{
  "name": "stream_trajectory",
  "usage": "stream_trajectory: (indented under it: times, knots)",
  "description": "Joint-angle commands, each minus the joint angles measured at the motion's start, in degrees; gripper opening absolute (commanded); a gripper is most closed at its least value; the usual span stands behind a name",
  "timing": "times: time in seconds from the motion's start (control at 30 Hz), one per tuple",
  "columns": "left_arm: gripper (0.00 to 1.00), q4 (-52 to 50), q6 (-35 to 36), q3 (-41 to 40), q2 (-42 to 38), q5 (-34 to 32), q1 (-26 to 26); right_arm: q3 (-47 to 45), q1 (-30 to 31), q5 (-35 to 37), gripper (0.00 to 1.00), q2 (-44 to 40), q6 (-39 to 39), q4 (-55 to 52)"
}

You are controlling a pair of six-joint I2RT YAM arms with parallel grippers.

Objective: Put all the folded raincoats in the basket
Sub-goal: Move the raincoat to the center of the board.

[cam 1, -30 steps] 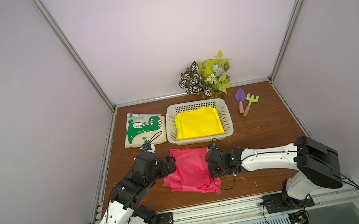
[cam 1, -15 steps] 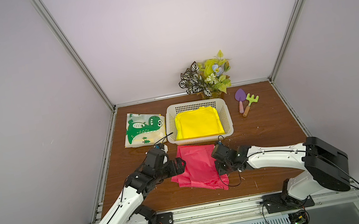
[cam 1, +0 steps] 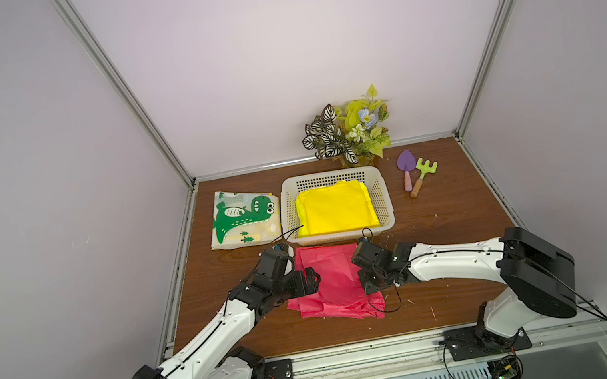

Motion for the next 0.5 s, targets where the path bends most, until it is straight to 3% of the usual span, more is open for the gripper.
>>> stream_trajectory:
  times: [0.0,0.33,0.47]
  knots:
    - [1.00,3.2,0.2,-1.2,0.6,0.5,-0.6,0.9,-0.2,1.1,0.00,1.4,-0.8,-2.1]
    - [0.92,4.4,1.2,-3.0,3.2,0.7,-0.6,2.0,-0.2,1.2,0.00,2.3,-0.7,-2.5]
    - [0.84,4.9,1.0,-3.0,4.1,0.9,-0.7,2.8,-0.2,1.0,0.00,3.0,-0.6,-1.9]
